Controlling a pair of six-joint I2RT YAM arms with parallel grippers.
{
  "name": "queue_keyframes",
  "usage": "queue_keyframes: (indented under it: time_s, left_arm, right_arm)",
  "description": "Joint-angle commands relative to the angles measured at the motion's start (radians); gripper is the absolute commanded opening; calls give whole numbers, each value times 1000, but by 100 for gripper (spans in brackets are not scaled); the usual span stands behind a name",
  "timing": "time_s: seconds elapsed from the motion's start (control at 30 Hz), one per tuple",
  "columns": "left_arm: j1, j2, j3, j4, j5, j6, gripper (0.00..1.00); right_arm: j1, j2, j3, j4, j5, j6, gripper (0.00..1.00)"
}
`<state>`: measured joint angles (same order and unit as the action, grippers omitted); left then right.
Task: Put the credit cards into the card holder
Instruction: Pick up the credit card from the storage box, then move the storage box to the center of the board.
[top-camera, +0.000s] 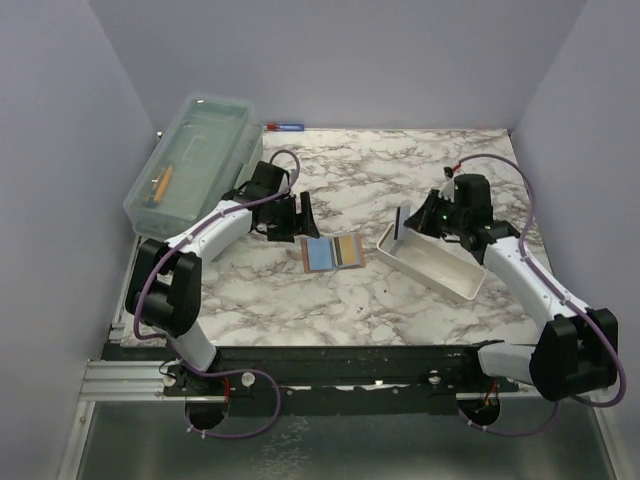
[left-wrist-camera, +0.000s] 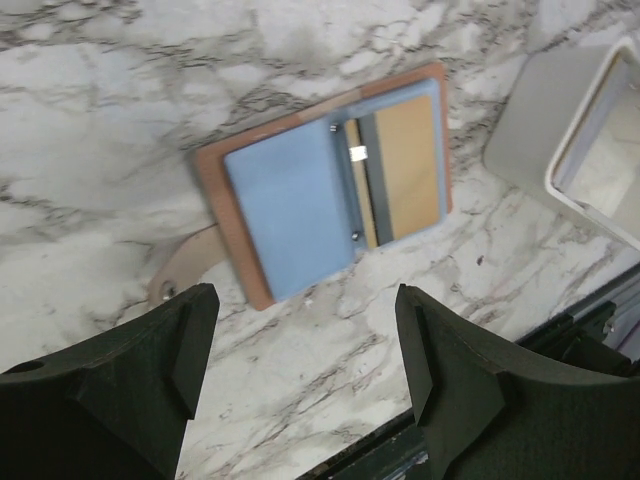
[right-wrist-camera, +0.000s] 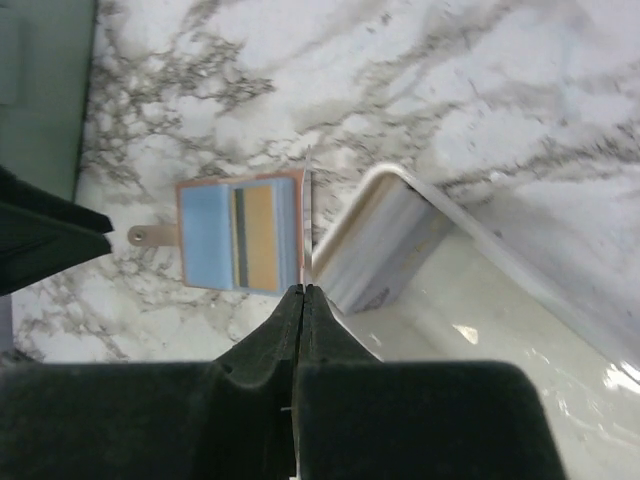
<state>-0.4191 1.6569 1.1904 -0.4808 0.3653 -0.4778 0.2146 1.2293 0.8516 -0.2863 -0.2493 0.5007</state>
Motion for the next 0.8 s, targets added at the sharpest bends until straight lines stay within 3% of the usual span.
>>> queue_keyframes:
  time_s: [0.0, 0.1, 0.2, 0.5, 0.77]
  left_arm:
    - [28, 27, -21, -40, -53, -1, 78]
    - [28, 68, -19, -52, -60, 3, 76]
    - [27, 106, -14, -51, -63, 7, 74]
    - [28, 223, 21, -92, -124, 16, 63]
    - [28, 251, 38, -121, -166, 25, 60]
  right_arm:
    - [4, 116, 97, 62, -250, -84, 0]
    - [24, 236, 142, 155, -462, -46, 0]
    - [56, 372, 222, 171, -568, -34, 0]
    - [138, 633, 377, 93, -622, -77, 0]
    - [151, 717, 372, 69, -613, -77, 0]
